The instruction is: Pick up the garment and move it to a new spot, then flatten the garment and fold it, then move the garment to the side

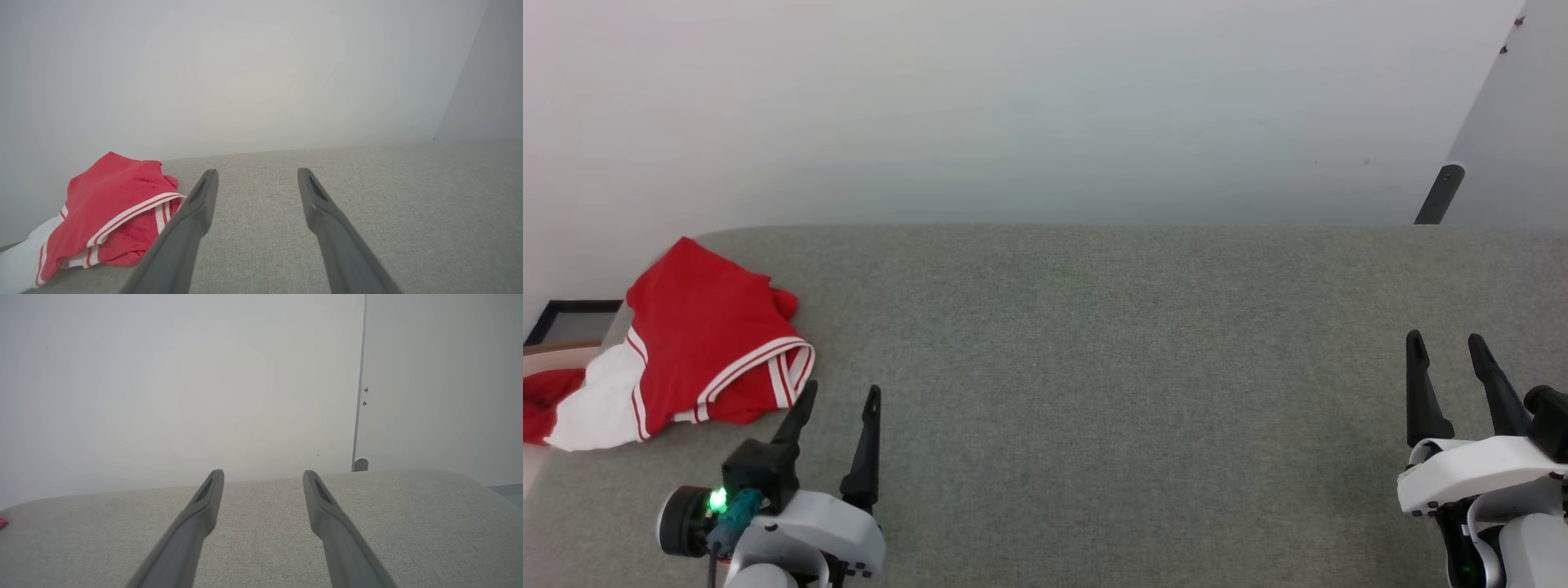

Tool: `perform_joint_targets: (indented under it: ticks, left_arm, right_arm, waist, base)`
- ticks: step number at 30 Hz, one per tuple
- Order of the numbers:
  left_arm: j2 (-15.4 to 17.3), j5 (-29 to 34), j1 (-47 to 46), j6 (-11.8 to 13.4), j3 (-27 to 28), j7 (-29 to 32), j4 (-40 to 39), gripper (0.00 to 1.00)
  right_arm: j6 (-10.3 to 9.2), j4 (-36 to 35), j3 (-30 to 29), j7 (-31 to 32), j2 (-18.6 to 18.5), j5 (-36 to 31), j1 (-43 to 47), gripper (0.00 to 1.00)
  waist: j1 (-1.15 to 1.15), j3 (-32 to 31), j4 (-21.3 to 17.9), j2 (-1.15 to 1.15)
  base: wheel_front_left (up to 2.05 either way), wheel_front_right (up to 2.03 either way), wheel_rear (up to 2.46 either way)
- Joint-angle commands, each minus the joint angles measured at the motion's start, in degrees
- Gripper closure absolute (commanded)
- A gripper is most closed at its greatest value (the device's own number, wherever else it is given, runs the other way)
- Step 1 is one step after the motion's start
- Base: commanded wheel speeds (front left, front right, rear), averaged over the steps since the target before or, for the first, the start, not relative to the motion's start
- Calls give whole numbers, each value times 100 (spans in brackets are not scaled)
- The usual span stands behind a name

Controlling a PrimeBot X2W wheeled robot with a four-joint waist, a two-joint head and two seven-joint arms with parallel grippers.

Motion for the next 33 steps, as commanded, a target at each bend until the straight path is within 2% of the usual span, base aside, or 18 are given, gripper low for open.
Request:
perform_joint_targets:
  ticks: [1,7,12,22,33]
  left_arm:
    - [22,-34,-25,-21,-3,-3,-15,0]
    - [-10,-110,-24,-19,-40,-3,-45,0]
    - [-81,-165,-23,-16,31,-3,-10,0]
    - [-121,-104,210,10,270,-3,65,0]
    - [-110,-61,388,64,484,-2,61,0]
  right_arm:
    - [4,-21,-11,-30,21,75,73,0]
    - [4,-41,-12,-30,29,144,101,0]
    - [4,-93,-32,-29,-22,212,177,0]
    - [4,-85,263,-30,-63,287,277,0]
    - [4,-5,600,-29,102,427,395,0]
  waist:
    - [0,0,-6,0]
    - [0,13,29,0]
    - [0,-13,370,0]
    - [0,-144,1594,0]
    - [0,-289,3085,0]
  base:
    - [0,0,0]
    - [0,0,0]
    - [0,0,0]
    - [0,0,0]
    - [0,0,0]
